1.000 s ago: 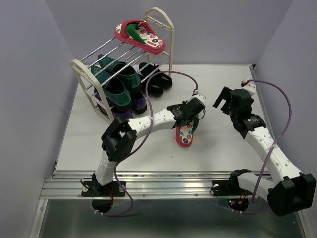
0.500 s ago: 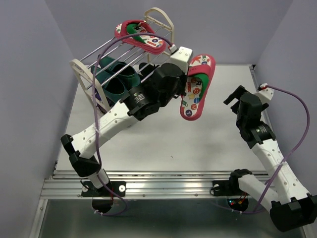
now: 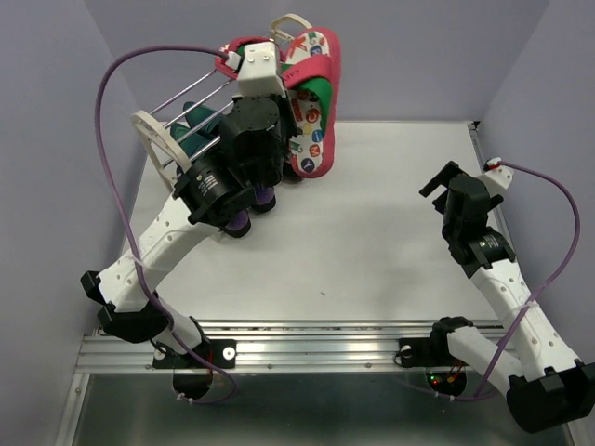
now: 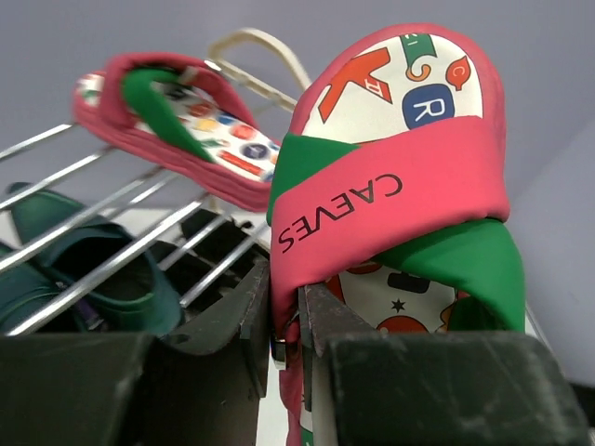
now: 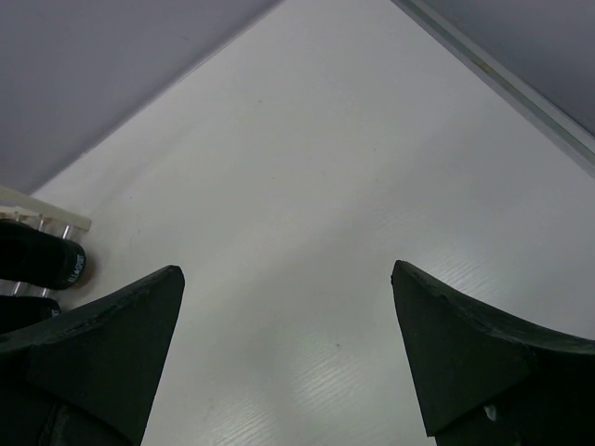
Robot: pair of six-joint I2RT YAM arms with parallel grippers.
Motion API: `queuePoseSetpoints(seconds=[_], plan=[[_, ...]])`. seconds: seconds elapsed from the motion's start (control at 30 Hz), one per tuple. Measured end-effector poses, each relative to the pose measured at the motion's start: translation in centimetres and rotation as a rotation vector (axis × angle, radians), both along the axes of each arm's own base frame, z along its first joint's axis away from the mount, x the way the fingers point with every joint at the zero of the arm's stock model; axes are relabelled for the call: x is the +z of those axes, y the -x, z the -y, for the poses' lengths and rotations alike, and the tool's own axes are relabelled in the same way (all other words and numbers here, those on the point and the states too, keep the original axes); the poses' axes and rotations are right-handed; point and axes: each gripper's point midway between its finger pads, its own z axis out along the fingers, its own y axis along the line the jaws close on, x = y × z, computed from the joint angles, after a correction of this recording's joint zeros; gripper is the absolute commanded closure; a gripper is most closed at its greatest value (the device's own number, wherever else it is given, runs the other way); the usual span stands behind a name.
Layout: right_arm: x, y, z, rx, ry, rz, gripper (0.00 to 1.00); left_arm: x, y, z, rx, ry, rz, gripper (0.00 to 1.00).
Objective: Place and organize the shoes onto the shoe shelf
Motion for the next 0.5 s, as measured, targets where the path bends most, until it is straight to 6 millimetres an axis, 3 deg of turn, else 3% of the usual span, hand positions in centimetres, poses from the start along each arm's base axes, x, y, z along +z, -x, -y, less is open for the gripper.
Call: queuePoseSetpoints(seconds=[0.27, 0.5], plan=[[-0.1, -0.1, -0.2, 0.007, -0.009, 0.001, 0.01, 2.8, -2.7, -8.7, 0.383, 0.106, 0.058, 1.0], [-0.1, -0.1, -0.4, 0.017, -0.012, 0.0, 0.01, 3.5, -4.2, -12.8, 0.585, 0.148, 0.077, 1.0]])
